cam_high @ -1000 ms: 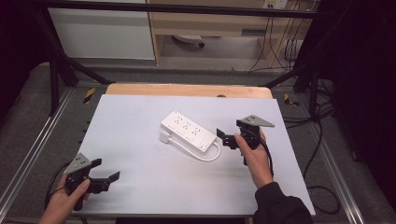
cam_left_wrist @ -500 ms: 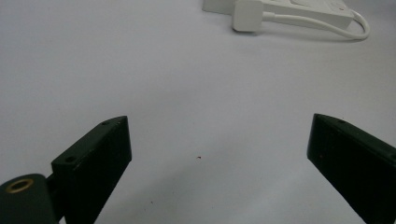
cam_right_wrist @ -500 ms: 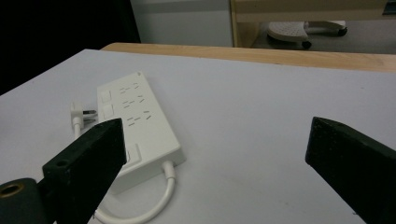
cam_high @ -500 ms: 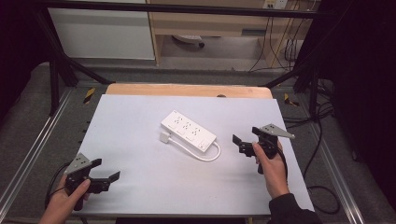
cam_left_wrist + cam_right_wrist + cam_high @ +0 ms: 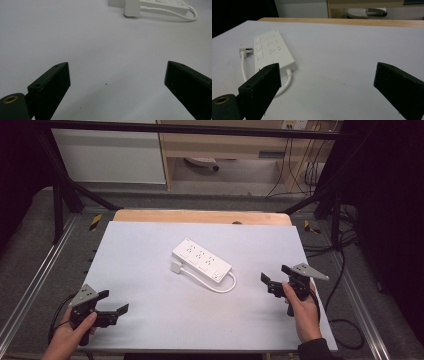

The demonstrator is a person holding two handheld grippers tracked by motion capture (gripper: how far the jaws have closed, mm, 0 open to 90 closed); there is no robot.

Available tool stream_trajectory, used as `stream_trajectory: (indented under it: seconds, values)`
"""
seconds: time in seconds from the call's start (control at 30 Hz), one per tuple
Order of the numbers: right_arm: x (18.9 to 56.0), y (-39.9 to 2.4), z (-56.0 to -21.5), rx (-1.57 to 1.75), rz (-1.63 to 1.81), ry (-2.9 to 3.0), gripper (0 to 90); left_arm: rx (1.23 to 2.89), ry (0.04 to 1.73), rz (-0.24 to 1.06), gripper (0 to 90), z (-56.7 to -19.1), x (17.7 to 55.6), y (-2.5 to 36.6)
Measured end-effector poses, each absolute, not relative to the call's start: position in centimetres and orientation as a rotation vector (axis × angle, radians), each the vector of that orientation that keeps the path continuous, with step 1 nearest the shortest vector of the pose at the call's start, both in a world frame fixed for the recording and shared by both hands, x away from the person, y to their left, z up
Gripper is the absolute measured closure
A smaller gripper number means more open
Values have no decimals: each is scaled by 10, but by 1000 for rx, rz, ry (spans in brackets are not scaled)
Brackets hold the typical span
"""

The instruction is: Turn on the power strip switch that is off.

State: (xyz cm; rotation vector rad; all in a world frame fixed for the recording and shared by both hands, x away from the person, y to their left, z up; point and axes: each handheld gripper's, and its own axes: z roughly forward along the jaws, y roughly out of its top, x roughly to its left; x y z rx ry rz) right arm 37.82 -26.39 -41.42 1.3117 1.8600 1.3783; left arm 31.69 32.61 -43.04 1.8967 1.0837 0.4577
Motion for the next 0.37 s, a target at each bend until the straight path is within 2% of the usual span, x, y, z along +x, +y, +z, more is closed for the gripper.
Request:
stream_trajectory:
  seconds: [0.37]
  values:
    - [359, -285, -439, 1306, 1274, 1892, 70, 1900, 1077, 461, 66, -430, 317, 325]
